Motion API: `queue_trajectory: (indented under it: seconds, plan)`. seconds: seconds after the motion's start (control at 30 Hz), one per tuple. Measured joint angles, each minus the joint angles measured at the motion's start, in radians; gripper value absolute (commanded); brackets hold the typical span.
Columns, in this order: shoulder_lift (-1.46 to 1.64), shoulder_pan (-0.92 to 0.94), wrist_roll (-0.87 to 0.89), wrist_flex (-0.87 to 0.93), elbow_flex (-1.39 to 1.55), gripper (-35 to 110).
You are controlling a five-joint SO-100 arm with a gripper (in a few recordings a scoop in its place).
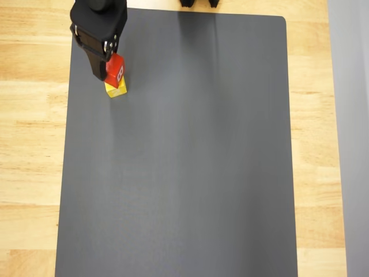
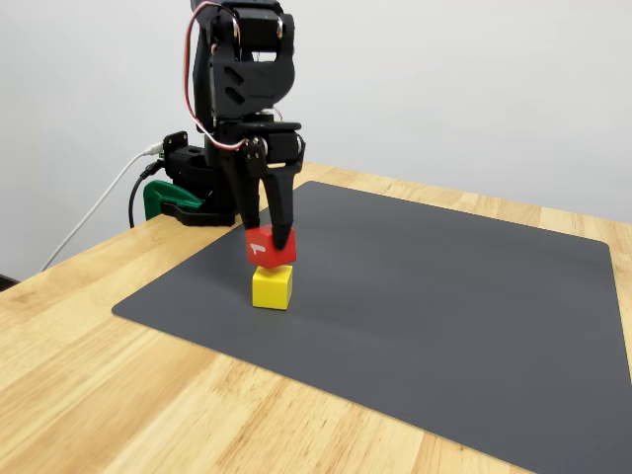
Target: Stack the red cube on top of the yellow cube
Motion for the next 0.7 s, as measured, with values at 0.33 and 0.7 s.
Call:
queue_trajectory:
  seconds: [0.33, 0.7]
  plan:
    - [-0.015, 0.003, 0.029, -0.015, -0.014, 20]
    - [-0.034, 0.003, 0.029, -0.015, -0.02, 28]
